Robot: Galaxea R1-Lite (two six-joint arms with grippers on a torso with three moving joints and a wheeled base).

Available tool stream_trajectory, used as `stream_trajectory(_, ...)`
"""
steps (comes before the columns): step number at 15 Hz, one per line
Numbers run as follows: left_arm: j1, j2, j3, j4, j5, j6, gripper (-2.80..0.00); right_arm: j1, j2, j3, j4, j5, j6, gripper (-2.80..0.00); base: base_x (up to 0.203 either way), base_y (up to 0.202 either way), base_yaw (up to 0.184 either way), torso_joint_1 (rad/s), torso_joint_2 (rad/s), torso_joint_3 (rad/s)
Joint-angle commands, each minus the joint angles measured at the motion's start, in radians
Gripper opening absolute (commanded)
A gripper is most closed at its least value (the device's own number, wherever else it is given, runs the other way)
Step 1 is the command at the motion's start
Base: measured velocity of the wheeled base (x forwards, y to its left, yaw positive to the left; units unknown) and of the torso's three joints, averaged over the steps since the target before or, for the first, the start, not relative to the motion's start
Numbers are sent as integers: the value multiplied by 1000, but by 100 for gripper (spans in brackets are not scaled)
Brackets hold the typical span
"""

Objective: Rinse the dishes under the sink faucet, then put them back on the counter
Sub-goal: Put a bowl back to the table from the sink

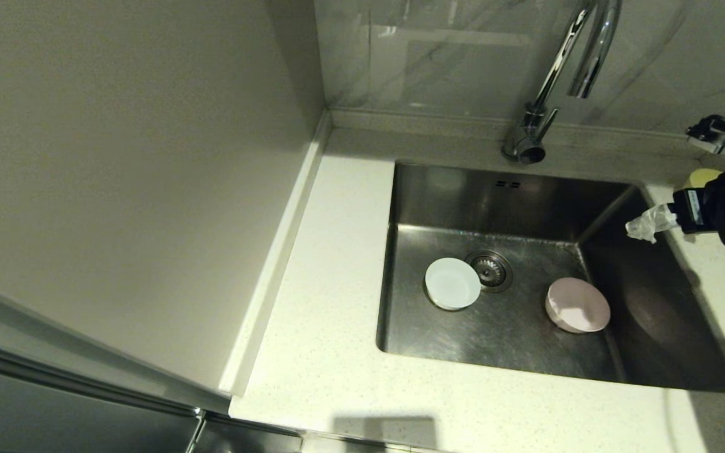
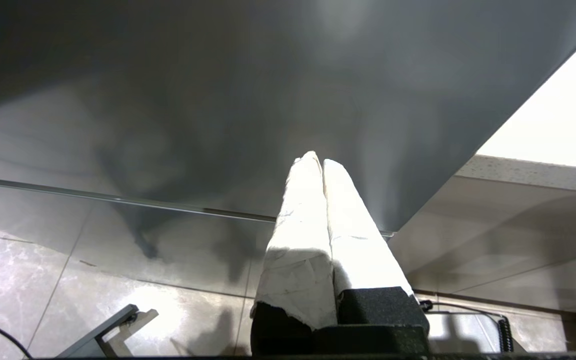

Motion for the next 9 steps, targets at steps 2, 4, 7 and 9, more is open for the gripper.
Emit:
stream_trajectory(2,0,-2,0,0,0,-1,-280,33,84,-41,3,2,-3,-280,0,0,0,0,0,0)
stream_trajectory(4,0,-2,0,0,0,-1,-280,49,142,-65,-3,0,-4,-280,0,0,0,0,0,0)
stream_trajectory(7,0,-2,0,0,0,-1,-280,65,230,-76,-35,-29,-3,-280,0,0,0,0,0,0)
stream_trajectory(9,0,-2,0,0,0,-1,-280,71,266,-68,-38,-33,-1,-280,0,0,0,0,0,0)
